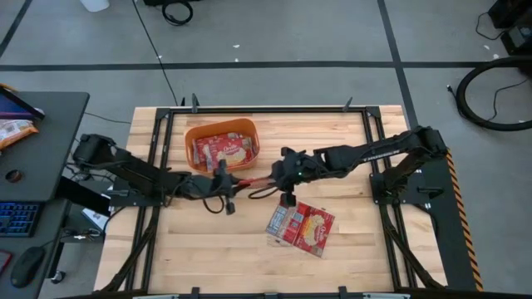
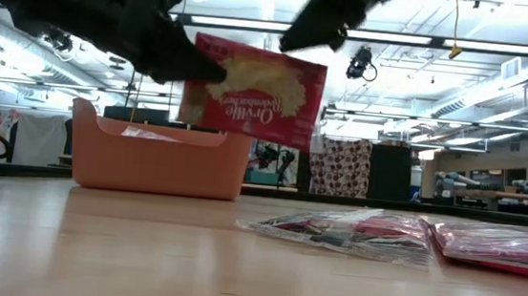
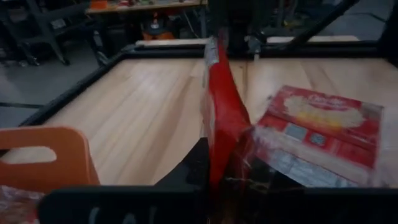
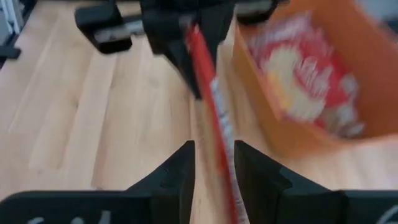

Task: Sort popcorn bags into baskets
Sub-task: Put the red popcorn bag into the orange container

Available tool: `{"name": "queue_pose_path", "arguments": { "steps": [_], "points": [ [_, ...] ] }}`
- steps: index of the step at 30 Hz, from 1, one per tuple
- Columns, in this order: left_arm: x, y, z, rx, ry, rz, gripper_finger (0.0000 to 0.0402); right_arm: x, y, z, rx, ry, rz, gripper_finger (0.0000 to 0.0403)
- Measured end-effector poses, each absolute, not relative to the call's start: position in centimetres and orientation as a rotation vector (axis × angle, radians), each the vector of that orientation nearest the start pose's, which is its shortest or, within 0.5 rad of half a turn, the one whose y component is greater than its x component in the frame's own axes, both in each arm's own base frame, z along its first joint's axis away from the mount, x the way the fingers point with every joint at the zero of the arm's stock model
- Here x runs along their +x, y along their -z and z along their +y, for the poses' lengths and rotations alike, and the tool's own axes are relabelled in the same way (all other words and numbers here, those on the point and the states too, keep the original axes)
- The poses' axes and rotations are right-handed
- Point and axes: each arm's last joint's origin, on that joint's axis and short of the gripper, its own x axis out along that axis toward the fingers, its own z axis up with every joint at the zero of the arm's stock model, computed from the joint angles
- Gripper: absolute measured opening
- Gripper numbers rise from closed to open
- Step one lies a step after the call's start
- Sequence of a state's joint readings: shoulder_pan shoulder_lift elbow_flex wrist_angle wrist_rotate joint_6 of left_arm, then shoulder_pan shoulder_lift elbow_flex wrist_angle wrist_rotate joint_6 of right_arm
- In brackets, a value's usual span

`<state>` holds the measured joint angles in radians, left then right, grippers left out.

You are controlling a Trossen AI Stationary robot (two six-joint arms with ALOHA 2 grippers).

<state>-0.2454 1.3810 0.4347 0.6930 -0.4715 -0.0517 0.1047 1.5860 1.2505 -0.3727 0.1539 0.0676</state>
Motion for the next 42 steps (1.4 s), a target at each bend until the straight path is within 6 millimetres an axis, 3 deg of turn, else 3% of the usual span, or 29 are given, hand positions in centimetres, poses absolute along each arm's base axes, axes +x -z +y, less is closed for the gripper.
{"name": "queue_pose_path", "arguments": {
  "steps": [5, 12, 21, 32, 38, 42],
  "points": [
    [23.7, -18.6, -4.5, 0.019, -0.264, 0.261, 0.0037, 35.1, -30.0, 3.3, -0.092, 0.083, 0.644, 0.0125],
    [21.9, -19.7, -4.0, 0.023, -0.398, 0.294, 0.0037, 35.1, -30.0, 3.3, -0.098, 0.082, 0.641, 0.0126],
    [19.2, -22.6, -4.4, -0.011, -0.354, 0.21, 0.0038, 35.1, -30.0, 3.3, -0.098, 0.079, 0.646, 0.0126],
    [16.2, -23.8, -3.1, -0.027, -0.444, 0.224, 0.0034, 35.0, -29.8, 3.3, -0.101, 0.077, 0.67, 0.0126],
    [15.9, -23.2, -1.7, -0.039, -0.546, 0.279, 0.0035, 34.9, -29.7, 3.3, -0.097, 0.065, 0.679, 0.0126],
    [15.7, -21.5, -0.7, -0.053, -0.603, 0.279, 0.0035, 34.9, -29.7, 3.4, -0.091, 0.047, 0.681, 0.0126]
  ]
}}
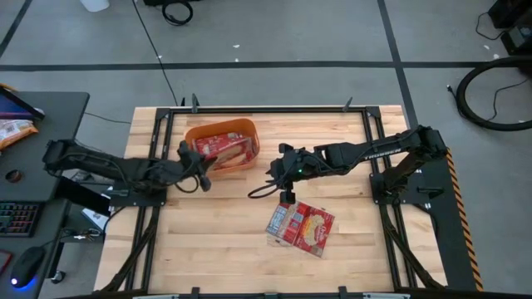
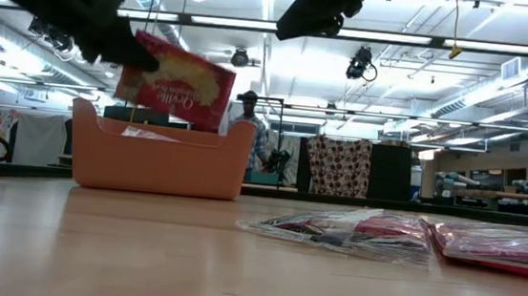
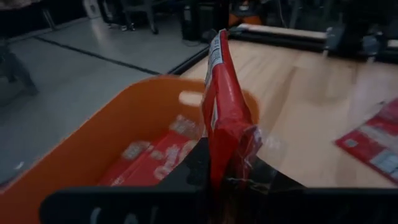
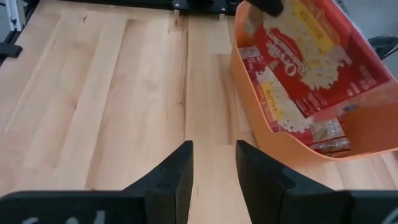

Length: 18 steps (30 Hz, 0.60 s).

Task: Sort popcorn bags into baskets
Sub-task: Put the red popcorn bag into the orange container

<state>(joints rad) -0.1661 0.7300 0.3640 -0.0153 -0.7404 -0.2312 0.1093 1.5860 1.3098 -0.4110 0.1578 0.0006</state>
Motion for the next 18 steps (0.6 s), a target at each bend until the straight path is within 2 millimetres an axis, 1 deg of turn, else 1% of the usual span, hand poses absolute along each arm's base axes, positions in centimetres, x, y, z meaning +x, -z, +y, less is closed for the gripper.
{"name": "queue_pose_path", "arguments": {
  "steps": [3, 9, 14, 18],
  "points": [
    [15.6, -20.1, 0.2, -0.086, -0.598, 0.252, 0.0035, 34.9, -29.7, 3.4, -0.09, 0.044, 0.681, 0.0126],
    [15.2, -18.8, 2.6, -0.156, -0.545, 0.27, 0.0032, 34.9, -29.8, 3.4, -0.089, 0.044, 0.675, 0.0126],
    [14.8, -18.8, 5.0, -0.238, -0.51, 0.262, 0.0032, 35.0, -29.8, 3.4, -0.089, 0.043, 0.673, 0.0126],
    [14.4, -18.7, 6.3, -0.339, -0.483, 0.252, 0.0032, 35.0, -29.8, 3.4, -0.089, 0.041, 0.671, 0.0126]
  ]
}}
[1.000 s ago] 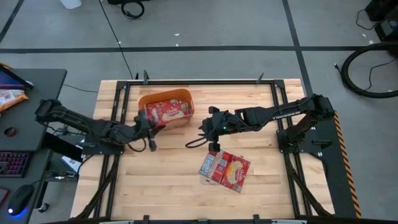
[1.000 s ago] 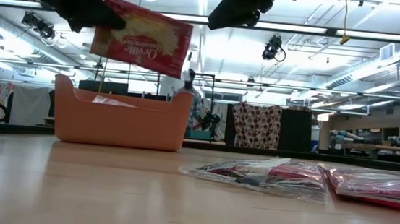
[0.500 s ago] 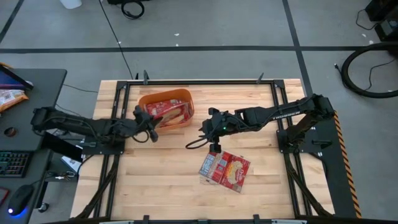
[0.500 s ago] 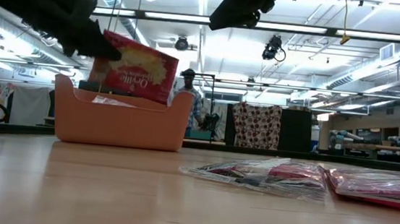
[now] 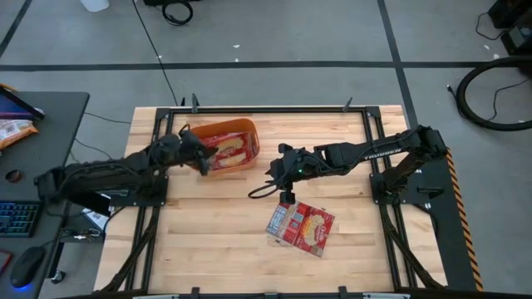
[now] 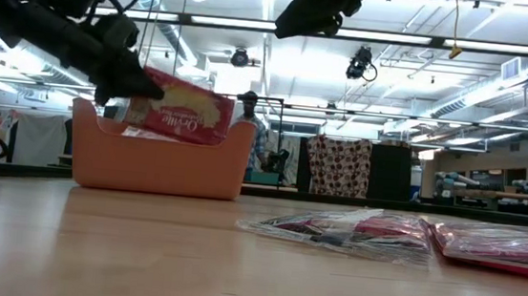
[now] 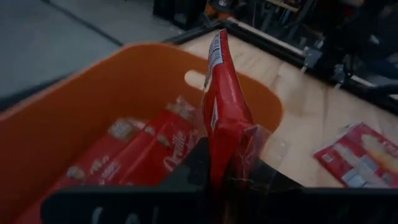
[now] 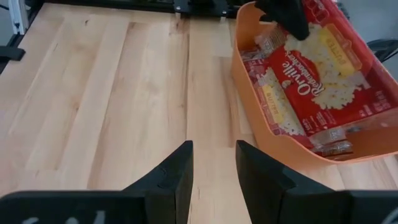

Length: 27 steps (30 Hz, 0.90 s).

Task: Sort popcorn bags into baskets
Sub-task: Put the red popcorn bag into the orange container

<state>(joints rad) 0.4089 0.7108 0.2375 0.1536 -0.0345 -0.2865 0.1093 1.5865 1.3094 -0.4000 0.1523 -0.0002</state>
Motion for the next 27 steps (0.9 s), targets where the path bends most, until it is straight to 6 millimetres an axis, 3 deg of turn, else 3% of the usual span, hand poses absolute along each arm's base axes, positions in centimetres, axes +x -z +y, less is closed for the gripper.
{"name": "queue_pose_path", "arguments": {
  "steps": [6, 11, 19, 27],
  "points": [
    [14.3, -17.9, 7.2, -0.47, -0.546, 0.288, 0.0041, 35.0, -29.7, 3.5, -0.077, 0.019, 0.675, 0.0126],
    [14.3, -17.6, 7.3, -0.478, -0.565, 0.305, 0.0077, 35.0, -29.7, 3.5, -0.076, 0.019, 0.675, 0.0126],
    [14.3, -17.7, 7.4, -0.409, -0.606, 0.299, 0.0145, 34.9, -29.7, 3.5, -0.077, 0.019, 0.678, 0.0126],
    [14.3, -19.3, 7.6, -0.28, -0.622, 0.166, 0.0152, 34.9, -29.7, 3.5, -0.073, 0.016, 0.683, 0.0126]
  ]
}}
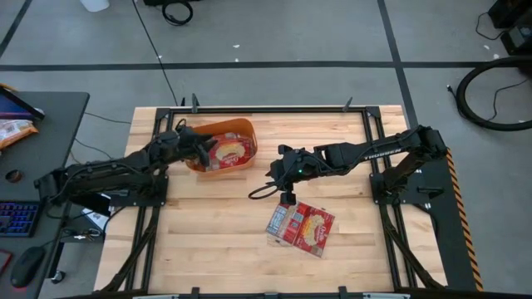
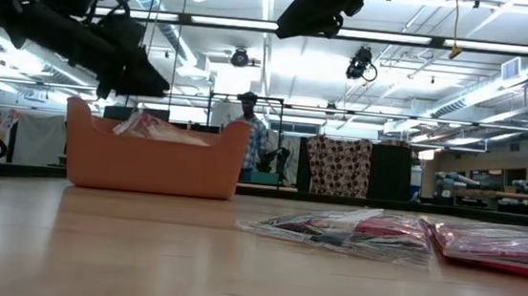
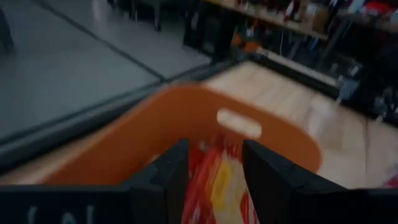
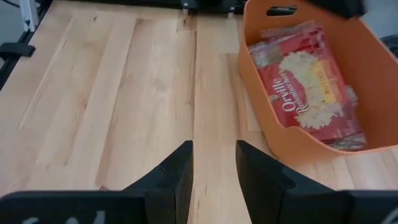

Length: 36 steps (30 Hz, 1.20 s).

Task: Sort popcorn bags into baskets
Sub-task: Put the red popcorn bag into the orange container

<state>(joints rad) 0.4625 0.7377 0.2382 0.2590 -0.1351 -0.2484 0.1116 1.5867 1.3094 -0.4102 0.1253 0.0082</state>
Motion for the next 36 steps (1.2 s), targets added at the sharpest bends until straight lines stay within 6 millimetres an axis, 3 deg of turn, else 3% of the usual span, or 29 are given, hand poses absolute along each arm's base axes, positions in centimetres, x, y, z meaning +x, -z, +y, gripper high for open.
{"name": "queue_pose_path", "arguments": {
  "steps": [6, 12, 16, 26, 36],
  "points": [
    [14.5, -20.8, 6.8, -0.148, -0.546, 0.072, 0.0153, 34.7, -29.2, 4.3, -0.076, -0.024, 0.703, 0.0126],
    [15.4, -21.3, 4.3, -0.097, -0.201, 0.042, 0.0153, 34.3, -27.1, 5.7, -0.089, -0.055, 0.772, 0.0126],
    [15.7, -21.4, 2.9, -0.126, -0.106, 0.04, 0.0153, 34.2, -25.3, 7.0, -0.088, -0.068, 0.848, 0.0126],
    [16.3, -21.1, 1.4, -0.199, -0.118, 0.048, 0.0153, 32.8, -19.8, 10.9, -0.383, -0.115, 1.179, 0.0126],
    [16.3, -21.3, 1.5, -0.145, -0.168, 0.023, 0.0153, 32.0, -16.2, 13.8, -0.626, -0.208, 1.301, 0.0162]
  ]
}}
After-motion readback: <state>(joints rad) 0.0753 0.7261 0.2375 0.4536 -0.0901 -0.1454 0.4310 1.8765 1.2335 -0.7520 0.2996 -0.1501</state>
